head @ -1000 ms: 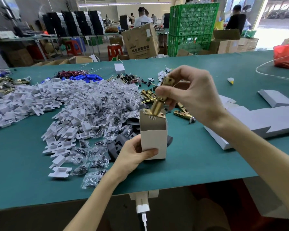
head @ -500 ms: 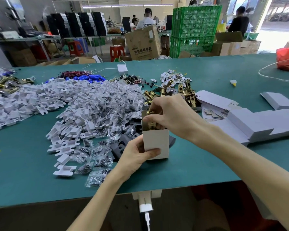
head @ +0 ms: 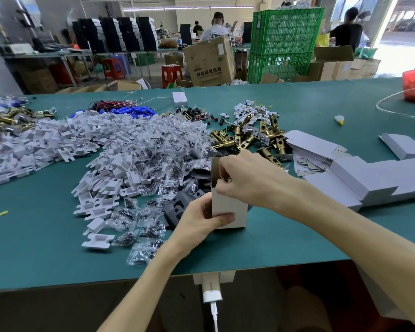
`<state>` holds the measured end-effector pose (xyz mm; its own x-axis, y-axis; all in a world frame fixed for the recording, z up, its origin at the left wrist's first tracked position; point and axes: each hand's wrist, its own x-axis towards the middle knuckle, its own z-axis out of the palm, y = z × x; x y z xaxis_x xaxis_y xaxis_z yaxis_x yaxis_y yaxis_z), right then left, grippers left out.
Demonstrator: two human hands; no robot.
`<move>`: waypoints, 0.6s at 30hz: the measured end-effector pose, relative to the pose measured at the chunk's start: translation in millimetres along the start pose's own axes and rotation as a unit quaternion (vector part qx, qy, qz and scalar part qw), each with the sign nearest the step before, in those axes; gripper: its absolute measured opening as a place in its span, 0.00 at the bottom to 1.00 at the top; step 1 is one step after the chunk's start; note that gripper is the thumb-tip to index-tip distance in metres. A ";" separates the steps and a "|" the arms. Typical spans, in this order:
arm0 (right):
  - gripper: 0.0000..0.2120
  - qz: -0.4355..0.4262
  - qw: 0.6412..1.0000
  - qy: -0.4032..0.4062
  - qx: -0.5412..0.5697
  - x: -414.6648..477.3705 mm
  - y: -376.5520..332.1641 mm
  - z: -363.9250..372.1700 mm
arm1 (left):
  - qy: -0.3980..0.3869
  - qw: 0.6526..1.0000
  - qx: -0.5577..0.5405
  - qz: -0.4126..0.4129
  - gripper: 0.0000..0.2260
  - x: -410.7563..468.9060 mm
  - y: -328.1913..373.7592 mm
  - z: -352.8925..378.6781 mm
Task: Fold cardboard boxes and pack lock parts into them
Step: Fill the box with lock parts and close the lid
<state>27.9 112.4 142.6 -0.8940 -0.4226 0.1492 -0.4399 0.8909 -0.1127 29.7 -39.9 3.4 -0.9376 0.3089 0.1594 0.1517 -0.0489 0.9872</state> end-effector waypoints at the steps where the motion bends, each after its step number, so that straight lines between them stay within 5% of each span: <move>1: 0.15 -0.002 1.000 -0.017 -0.012 -0.1 -1.9 -0.6 | 0.001 1.000 0.004 -0.001 0.14 0.1 0.3 -0.2; 4: 0.20 -0.031 0.994 -0.069 -0.084 -0.3 -9.3 1.5 | 0.003 1.000 0.015 -0.002 0.14 -0.5 0.4 -0.2; 13: 0.20 -0.025 0.992 -0.058 -0.105 0.3 -11.3 5.1 | 0.001 1.000 0.025 -0.010 0.14 0.2 -0.7 -0.8; 18: 0.14 -0.016 0.987 0.097 -0.126 -8.1 -37.3 -3.8 | 0.019 0.997 0.067 -0.024 0.11 -1.6 3.2 1.1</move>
<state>51.8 83.2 149.3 -0.8362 -0.4334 0.3361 -0.4107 0.9009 0.1401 32.1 -39.5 6.3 -0.9557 0.2715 0.1139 0.1438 0.0929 0.9852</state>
